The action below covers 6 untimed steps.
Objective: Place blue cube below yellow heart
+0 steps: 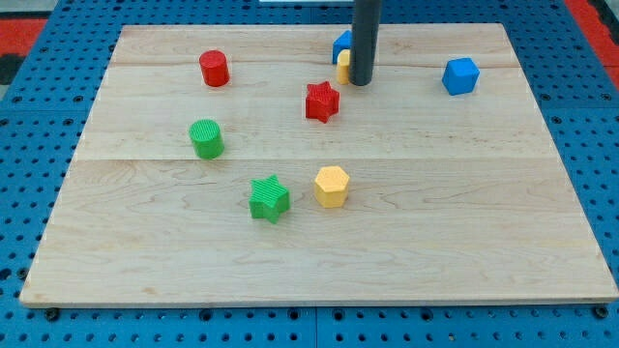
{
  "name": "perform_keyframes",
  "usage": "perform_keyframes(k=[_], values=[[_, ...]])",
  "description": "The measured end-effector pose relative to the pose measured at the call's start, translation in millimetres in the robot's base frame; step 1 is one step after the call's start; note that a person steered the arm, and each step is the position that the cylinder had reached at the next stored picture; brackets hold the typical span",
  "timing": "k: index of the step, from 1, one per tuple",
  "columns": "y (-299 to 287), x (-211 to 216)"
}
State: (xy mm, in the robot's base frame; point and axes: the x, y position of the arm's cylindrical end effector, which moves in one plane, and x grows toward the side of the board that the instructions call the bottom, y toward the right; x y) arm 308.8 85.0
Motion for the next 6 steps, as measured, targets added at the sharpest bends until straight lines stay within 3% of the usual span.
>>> perform_keyframes(k=[1,2,4,5,6], values=[[63,-9],[70,-43],[226,-31],[193,2],[125,-3]])
